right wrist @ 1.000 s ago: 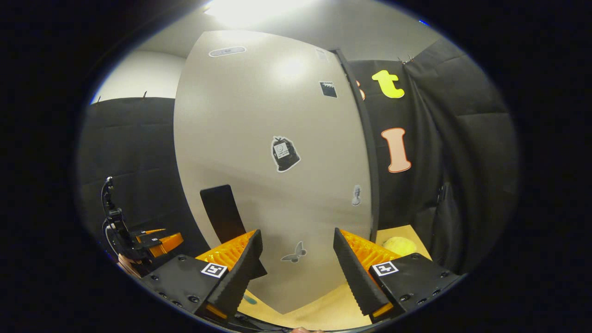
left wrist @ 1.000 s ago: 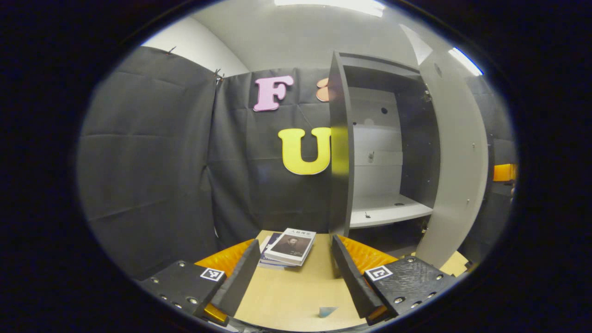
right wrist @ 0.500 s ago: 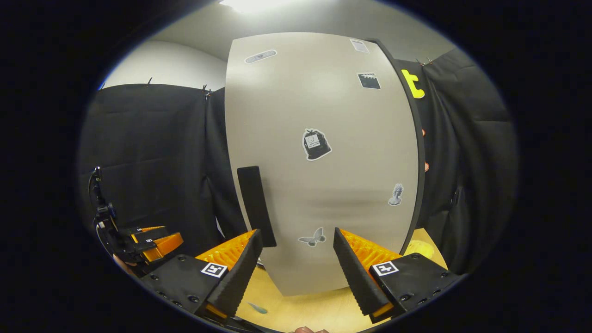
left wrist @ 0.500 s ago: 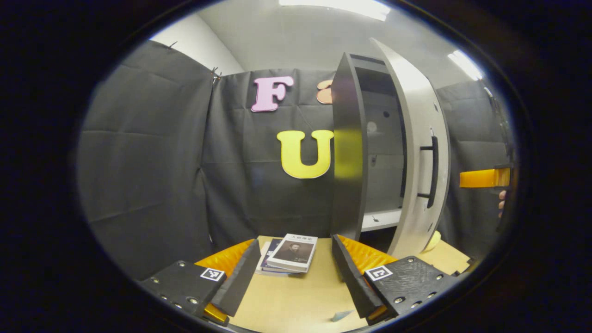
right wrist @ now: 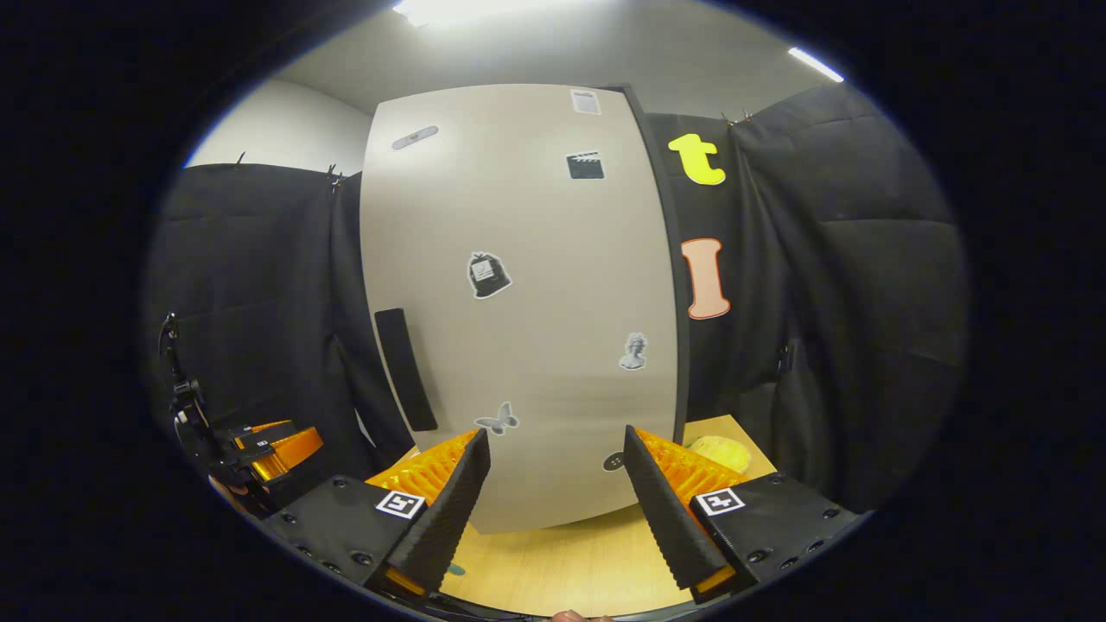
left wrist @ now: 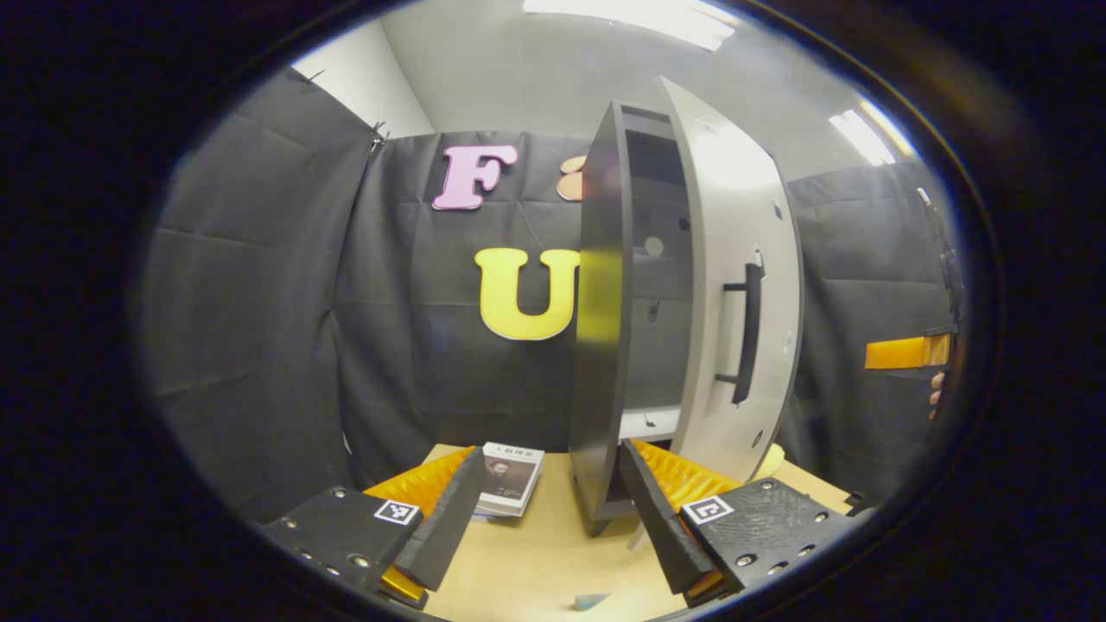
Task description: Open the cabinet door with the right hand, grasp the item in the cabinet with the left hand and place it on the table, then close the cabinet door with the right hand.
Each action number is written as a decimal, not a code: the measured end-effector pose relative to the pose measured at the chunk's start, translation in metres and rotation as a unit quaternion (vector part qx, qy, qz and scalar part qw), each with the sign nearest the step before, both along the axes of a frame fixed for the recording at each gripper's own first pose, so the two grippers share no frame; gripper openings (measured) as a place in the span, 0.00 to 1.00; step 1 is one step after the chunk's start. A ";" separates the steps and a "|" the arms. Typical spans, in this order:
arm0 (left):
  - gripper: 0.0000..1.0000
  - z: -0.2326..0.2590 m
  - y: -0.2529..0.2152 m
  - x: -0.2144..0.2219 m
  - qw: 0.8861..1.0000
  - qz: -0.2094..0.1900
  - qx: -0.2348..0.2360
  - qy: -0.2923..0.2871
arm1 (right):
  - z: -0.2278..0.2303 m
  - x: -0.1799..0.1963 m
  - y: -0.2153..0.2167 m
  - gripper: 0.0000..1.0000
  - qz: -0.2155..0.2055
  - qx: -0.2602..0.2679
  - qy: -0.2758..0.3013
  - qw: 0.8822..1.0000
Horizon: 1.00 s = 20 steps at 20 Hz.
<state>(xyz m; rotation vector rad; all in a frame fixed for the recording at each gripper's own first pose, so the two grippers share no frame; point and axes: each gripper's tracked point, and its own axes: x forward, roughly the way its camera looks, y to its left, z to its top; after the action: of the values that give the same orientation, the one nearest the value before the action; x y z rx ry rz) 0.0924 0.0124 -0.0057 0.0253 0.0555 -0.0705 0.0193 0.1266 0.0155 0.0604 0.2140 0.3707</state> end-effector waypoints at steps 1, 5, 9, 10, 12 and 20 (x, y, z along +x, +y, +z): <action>0.94 0.009 -0.013 -0.002 1.000 -0.009 -0.001 -0.012 | 0.000 -0.001 -0.014 0.98 -0.007 0.000 0.000 1.000; 0.92 0.024 -0.059 -0.011 0.999 -0.013 0.014 -0.034 | 0.003 -0.005 -0.071 0.92 -0.031 0.008 -0.004 0.999; 0.93 0.020 -0.095 -0.023 1.000 -0.005 -0.006 -0.024 | 0.000 -0.011 -0.114 0.98 -0.042 0.024 0.000 0.999; 0.93 0.019 -0.101 -0.028 1.000 0.001 -0.010 -0.022 | -0.003 -0.014 -0.124 0.98 -0.041 0.024 0.002 0.999; 0.94 0.016 -0.109 -0.038 1.000 0.016 -0.012 -0.019 | -0.010 -0.019 -0.140 0.92 -0.034 0.022 0.008 0.999; 0.93 0.026 -0.133 -0.078 0.998 0.061 -0.003 -0.019 | -0.018 -0.020 -0.166 0.98 -0.003 0.027 0.016 0.999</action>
<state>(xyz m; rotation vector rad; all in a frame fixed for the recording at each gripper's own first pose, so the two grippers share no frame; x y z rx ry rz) 0.0143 -0.1202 0.0202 0.0170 0.0185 0.0511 -0.0005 -0.0390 -0.0025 0.1205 0.2357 0.3694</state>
